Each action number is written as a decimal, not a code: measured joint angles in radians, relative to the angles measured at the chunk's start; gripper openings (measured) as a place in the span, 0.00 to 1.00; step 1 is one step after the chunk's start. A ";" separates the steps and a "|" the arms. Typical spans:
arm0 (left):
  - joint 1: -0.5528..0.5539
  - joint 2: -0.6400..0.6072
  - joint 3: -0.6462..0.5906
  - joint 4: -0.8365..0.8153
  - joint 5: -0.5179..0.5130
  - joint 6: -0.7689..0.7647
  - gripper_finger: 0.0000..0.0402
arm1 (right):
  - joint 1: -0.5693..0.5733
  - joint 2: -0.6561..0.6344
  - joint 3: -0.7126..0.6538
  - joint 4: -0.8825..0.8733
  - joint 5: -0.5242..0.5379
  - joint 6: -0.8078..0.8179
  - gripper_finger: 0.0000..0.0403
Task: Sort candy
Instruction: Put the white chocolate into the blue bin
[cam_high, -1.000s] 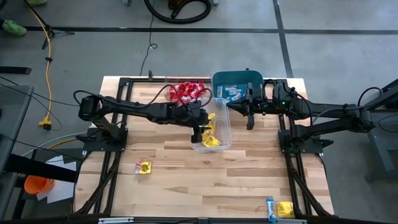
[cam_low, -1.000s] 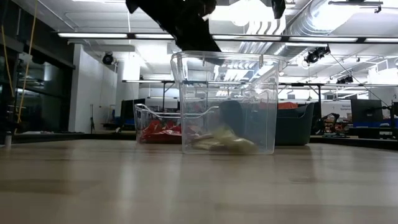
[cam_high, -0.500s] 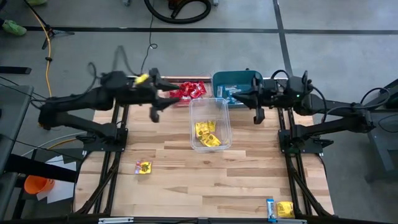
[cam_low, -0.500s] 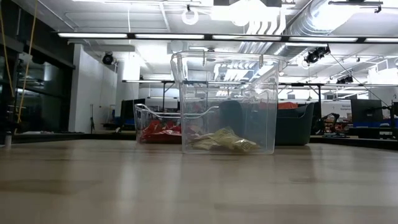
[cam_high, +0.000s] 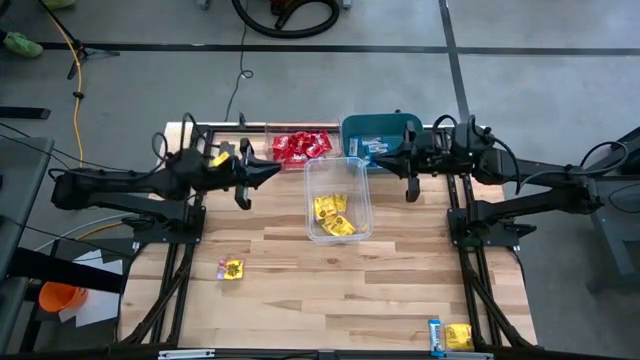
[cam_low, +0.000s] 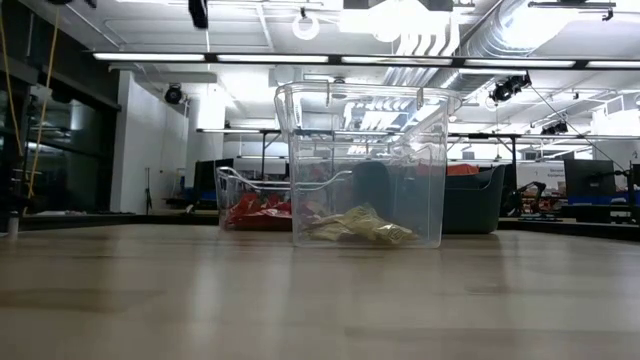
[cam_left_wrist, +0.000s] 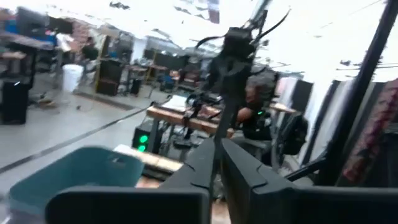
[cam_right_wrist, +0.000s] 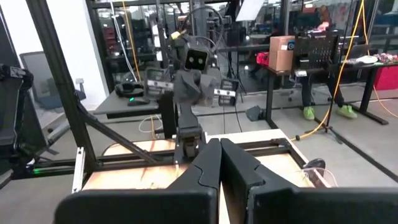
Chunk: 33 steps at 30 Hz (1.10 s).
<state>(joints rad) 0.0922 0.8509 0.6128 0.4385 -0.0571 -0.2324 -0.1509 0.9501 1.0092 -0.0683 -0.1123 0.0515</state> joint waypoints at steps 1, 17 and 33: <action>0.002 0.000 -0.017 0.005 -0.012 -0.003 0.02 | 0.000 0.000 0.000 -0.003 0.000 0.000 0.00; 0.046 0.002 -0.034 -0.024 0.020 0.002 0.00 | 0.000 0.023 -0.008 0.021 0.043 0.041 0.00; 0.046 0.002 -0.034 -0.039 0.012 0.051 0.00 | 0.117 0.286 0.261 -0.677 -0.133 0.471 0.31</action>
<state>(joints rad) 0.1383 0.8524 0.5793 0.3991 -0.0452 -0.1813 -0.0341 1.2361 1.2698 -0.7454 -0.2450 0.5229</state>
